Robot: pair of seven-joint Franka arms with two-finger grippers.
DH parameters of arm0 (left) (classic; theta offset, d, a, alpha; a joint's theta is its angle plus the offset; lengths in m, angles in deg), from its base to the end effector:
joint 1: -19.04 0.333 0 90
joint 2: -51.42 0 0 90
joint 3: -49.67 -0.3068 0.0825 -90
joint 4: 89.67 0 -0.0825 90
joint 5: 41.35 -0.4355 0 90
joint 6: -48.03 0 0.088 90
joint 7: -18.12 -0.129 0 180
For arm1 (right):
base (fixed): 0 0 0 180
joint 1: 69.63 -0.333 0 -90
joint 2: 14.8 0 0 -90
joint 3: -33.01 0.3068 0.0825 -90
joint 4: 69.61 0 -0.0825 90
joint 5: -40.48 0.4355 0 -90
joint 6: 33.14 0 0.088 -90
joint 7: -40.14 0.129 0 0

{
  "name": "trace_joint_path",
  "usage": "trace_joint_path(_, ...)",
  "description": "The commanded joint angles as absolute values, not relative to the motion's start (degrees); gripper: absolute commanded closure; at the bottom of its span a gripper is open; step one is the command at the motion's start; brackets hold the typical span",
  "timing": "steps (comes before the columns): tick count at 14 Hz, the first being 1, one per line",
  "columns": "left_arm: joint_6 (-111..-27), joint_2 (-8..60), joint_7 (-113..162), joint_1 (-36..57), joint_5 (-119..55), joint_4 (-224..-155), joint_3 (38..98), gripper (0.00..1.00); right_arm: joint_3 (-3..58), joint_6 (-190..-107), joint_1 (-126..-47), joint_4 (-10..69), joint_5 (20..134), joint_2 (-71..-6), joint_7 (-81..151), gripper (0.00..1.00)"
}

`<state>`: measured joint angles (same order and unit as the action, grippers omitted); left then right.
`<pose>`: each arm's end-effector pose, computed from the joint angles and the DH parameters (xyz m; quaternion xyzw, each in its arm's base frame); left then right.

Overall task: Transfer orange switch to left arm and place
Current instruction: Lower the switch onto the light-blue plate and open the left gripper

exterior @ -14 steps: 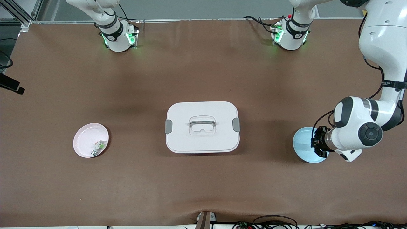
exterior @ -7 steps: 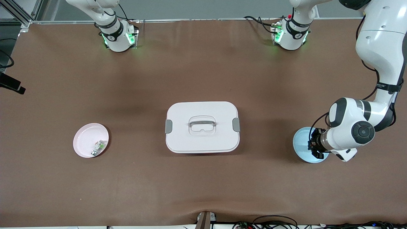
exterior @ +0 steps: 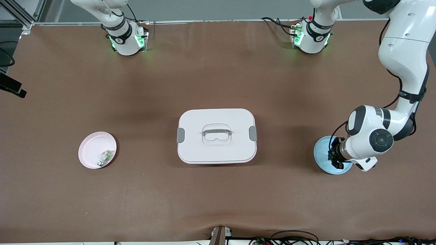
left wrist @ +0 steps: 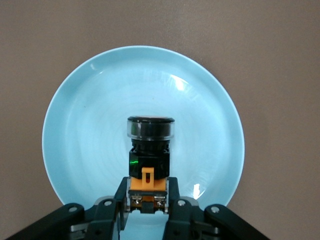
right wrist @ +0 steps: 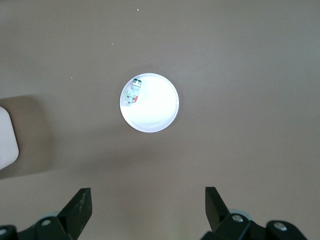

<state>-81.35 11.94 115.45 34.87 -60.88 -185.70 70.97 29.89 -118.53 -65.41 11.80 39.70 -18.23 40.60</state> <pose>0.7044 -0.0386 0.1543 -0.7480 -0.6632 0.0058 0.0246 0.6111 -0.0795 0.6276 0.9976 -0.0685 0.0043 0.0087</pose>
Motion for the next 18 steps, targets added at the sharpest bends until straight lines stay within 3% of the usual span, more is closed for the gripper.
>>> trace_joint_path(1, -83.7, 12.4, 117.0, 35.1, -62.7, -187.1, 70.9, 0.84, 30.2, -118.8, -65.5, 11.7, 39.5, -17.6, 40.7, 0.0)
trace_joint_path(13, -85.6, 11.7, 117.1, 35.0, -64.4, -187.8, 70.6, 0.82, 30.3, -115.9, -65.8, 10.0, 39.8, -17.8, 44.1, 0.0)
trace_joint_path(17, -85.8, 11.7, 117.0, 35.0, -64.5, -187.8, 70.6, 0.77, 30.2, -115.8, -66.4, 10.0, 40.9, -17.8, 47.3, 0.0)
trace_joint_path(18, -85.8, 11.7, 117.0, 35.0, -64.6, -187.8, 70.6, 0.71, 30.2, -115.8, -66.4, 10.0, 40.9, -17.8, 47.1, 0.0)
